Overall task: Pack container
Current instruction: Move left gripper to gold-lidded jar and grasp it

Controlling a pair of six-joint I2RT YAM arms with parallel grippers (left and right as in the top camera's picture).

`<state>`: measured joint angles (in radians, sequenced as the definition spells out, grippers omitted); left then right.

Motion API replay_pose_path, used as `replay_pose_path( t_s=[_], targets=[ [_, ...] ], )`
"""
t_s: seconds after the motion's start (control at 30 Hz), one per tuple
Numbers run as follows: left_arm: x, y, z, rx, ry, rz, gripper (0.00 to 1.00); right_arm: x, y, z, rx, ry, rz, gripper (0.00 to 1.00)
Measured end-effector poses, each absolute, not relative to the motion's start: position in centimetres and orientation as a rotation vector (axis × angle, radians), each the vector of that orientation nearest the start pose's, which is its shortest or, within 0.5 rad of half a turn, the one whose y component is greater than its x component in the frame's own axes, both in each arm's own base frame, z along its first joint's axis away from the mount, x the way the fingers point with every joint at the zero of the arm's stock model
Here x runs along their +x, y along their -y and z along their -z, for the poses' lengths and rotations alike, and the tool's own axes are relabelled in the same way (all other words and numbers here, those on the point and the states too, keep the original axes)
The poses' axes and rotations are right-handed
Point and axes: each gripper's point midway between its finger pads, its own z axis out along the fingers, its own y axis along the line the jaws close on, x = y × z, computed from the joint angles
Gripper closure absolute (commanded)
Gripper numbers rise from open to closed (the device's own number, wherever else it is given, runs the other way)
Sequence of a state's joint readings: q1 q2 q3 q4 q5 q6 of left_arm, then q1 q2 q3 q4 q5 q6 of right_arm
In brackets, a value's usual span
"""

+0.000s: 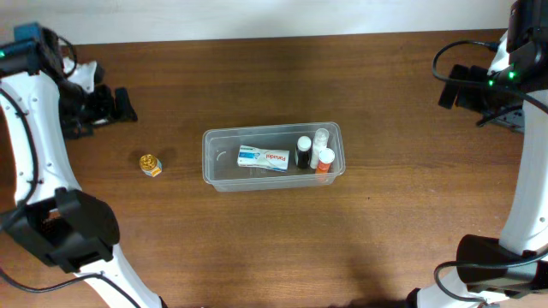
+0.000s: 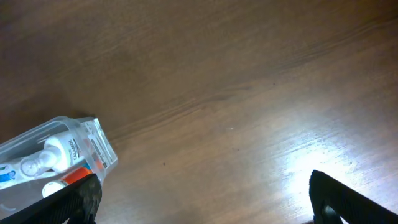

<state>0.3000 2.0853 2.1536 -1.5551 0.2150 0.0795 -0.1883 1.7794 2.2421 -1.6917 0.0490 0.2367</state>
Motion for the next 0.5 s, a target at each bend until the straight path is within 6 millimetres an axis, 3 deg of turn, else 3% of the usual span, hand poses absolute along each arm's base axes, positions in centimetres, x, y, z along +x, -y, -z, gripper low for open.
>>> replay_pose_path(
  t_s=[0.17, 0.5],
  targets=[
    [40.0, -7.7, -14.7, -0.365, -3.042, 0.294, 0.01, 34.2, 7.4, -30.4, 0.6, -2.732, 0.057, 0.02],
    [41.6, -4.9, -14.0, -0.228, -3.052, 0.021, 0.01, 34.2, 7.4, -30.3, 0.601, -2.732, 0.057, 0.02]
  ],
)
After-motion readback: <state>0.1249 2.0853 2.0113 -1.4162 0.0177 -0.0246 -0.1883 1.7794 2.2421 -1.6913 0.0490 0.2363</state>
